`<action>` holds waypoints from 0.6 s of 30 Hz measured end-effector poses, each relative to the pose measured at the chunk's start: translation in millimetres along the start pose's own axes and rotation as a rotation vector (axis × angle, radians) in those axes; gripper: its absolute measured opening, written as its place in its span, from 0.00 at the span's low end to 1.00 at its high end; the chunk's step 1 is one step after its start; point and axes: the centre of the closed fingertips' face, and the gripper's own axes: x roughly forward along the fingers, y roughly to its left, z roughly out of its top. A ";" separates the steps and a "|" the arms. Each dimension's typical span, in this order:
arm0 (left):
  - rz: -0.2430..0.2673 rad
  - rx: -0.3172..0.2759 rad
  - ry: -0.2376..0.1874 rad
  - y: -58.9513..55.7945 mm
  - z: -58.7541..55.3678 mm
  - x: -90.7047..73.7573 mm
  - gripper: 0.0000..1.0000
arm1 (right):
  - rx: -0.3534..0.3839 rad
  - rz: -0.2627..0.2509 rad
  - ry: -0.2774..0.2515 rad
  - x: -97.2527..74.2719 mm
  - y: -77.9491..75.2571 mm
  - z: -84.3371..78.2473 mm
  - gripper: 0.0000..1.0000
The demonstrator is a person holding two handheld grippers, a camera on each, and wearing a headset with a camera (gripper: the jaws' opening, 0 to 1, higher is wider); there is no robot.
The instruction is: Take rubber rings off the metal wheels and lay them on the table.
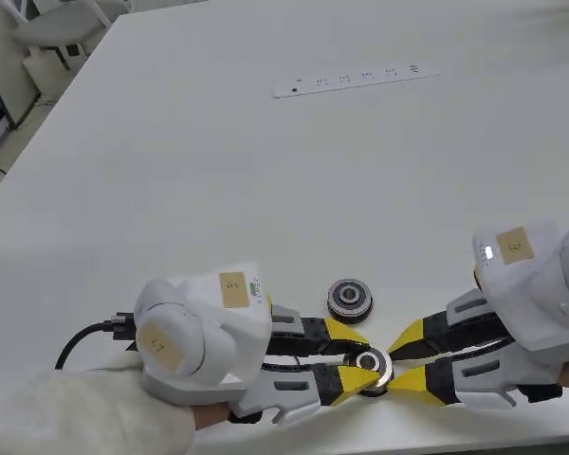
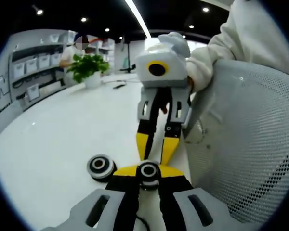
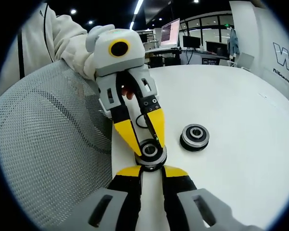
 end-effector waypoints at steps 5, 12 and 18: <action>0.007 -0.002 -0.013 3.0 -0.9 1.7 0.15 | -0.029 -0.011 0.005 -1.9 -3.5 -0.8 0.01; 0.009 0.002 -0.016 2.7 -1.5 1.3 0.14 | 0.019 -0.018 -0.001 -1.6 -5.7 -0.2 0.00; 0.012 0.020 -0.013 1.3 -2.6 -0.1 0.14 | 0.171 0.001 -0.033 -3.7 -8.7 -0.7 0.00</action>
